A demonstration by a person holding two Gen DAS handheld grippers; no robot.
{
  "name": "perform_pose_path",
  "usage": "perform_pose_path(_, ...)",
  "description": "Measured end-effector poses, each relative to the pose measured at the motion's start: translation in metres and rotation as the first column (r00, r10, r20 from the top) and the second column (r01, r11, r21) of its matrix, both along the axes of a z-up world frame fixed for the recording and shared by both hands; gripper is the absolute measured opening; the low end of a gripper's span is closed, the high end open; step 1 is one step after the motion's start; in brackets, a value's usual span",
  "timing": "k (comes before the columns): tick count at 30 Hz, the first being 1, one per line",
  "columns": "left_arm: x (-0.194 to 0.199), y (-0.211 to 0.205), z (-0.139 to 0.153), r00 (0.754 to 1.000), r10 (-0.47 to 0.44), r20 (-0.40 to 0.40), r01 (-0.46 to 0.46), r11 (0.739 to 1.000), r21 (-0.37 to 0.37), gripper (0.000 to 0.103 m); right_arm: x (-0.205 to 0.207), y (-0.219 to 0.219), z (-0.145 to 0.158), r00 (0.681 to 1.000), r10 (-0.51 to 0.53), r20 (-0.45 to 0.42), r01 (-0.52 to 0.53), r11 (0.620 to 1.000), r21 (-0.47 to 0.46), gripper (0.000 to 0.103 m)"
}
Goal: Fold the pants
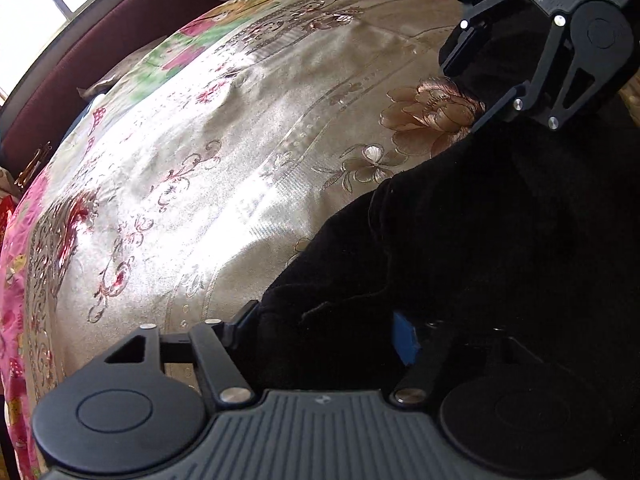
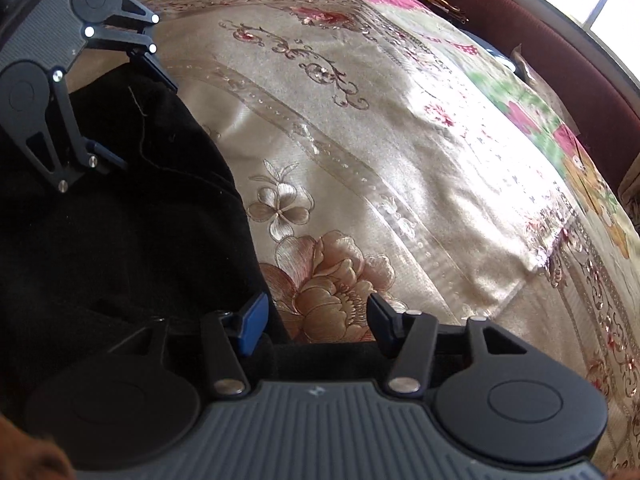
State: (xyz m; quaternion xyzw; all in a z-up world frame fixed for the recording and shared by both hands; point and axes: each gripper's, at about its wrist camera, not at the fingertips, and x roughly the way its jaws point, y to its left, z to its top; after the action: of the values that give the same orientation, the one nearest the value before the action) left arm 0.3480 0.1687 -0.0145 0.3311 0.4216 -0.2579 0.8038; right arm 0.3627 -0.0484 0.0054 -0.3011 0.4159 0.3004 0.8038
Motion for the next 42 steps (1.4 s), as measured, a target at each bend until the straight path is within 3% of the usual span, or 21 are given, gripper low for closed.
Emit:
perform_pose_path(2, -0.006, -0.003, 0.004, 0.999, -0.030, -0.021, 0.031, 0.999, 0.015, 0.048, 0.003, 0.001, -0.001, 0.999, 0.012, -0.038, -0.012, 1.000, 0.009, 0.056)
perform_pose_path(5, -0.006, -0.006, 0.006, 0.998, -0.050, -0.029, 0.051, 0.998, 0.032, 0.037, 0.005, 0.005, -0.005, 0.995, 0.028, -0.092, -0.025, 0.999, 0.033, 0.056)
perform_pose_path(10, -0.003, -0.002, 0.008, 0.999, -0.040, -0.021, 0.040, 0.999, 0.020, 0.033, 0.012, 0.018, -0.018, 0.985, 0.050, -0.163, -0.041, 0.998, 0.052, 0.058)
perform_pose_path(14, -0.007, 0.004, 0.009, 1.000, -0.001, 0.009, 0.001, 1.000, -0.009, 0.032, 0.023, 0.015, -0.025, 0.983, -0.028, -0.183, 0.049, 0.992, 0.112, 0.062)
perform_pose_path(15, -0.011, 0.006, 0.011, 1.000, 0.002, 0.025, -0.001, 1.000, -0.015, 0.032, 0.020, 0.014, -0.024, 0.983, -0.024, -0.184, 0.046, 0.992, 0.118, 0.059)
perform_pose_path(17, -0.016, 0.009, 0.017, 0.999, 0.015, 0.050, -0.013, 0.999, -0.038, 0.032, 0.011, 0.016, -0.021, 0.980, -0.011, -0.197, 0.036, 0.992, 0.123, 0.033)
perform_pose_path(18, -0.019, 0.011, 0.022, 0.998, 0.024, 0.060, -0.021, 0.998, -0.055, 0.031, 0.007, 0.019, -0.020, 0.981, -0.004, -0.193, 0.027, 0.993, 0.115, 0.030)
perform_pose_path(21, -0.031, 0.013, 0.040, 0.995, 0.031, 0.092, -0.021, 0.995, -0.102, 0.030, 0.002, 0.027, -0.019, 0.987, 0.012, -0.159, 0.001, 0.996, 0.084, 0.033)
perform_pose_path(23, -0.044, 0.012, 0.051, 0.994, 0.022, 0.109, -0.009, 0.993, -0.118, 0.029, 0.011, 0.026, -0.020, 0.984, -0.013, -0.178, 0.029, 0.996, 0.088, 0.050)
perform_pose_path(25, -0.054, 0.011, 0.058, 0.992, 0.008, 0.125, 0.006, 0.994, -0.111, 0.028, 0.018, 0.025, -0.020, 0.981, -0.032, -0.189, 0.054, 0.992, 0.114, 0.061)
perform_pose_path(29, -0.067, 0.014, 0.070, 0.990, 0.016, 0.139, 0.001, 0.992, -0.125, 0.028, 0.015, 0.024, -0.024, 0.979, -0.041, -0.202, 0.076, 0.982, 0.170, 0.061)
perform_pose_path(30, -0.069, 0.015, 0.072, 0.990, 0.018, 0.142, 0.000, 0.992, -0.129, 0.028, 0.013, 0.024, -0.023, 0.979, -0.034, -0.202, 0.070, 0.982, 0.177, 0.057)
perform_pose_path(32, -0.077, 0.014, 0.076, 0.988, 0.017, 0.152, 0.003, 0.991, -0.131, 0.028, 0.009, 0.028, -0.019, 0.974, -0.037, -0.224, 0.079, 0.980, 0.182, 0.013)
perform_pose_path(36, -0.093, 0.014, 0.086, 0.982, 0.014, 0.187, 0.011, 0.991, -0.134, 0.028, -0.011, 0.035, 0.002, 0.993, -0.055, -0.104, 0.071, 0.985, 0.156, 0.010)
perform_pose_path(42, -0.120, 0.025, 0.120, 0.962, 0.052, 0.268, -0.003, 0.984, -0.180, 0.028, -0.052, 0.016, 0.070, 0.993, -0.107, 0.048, 0.089, 0.955, 0.282, 0.008)
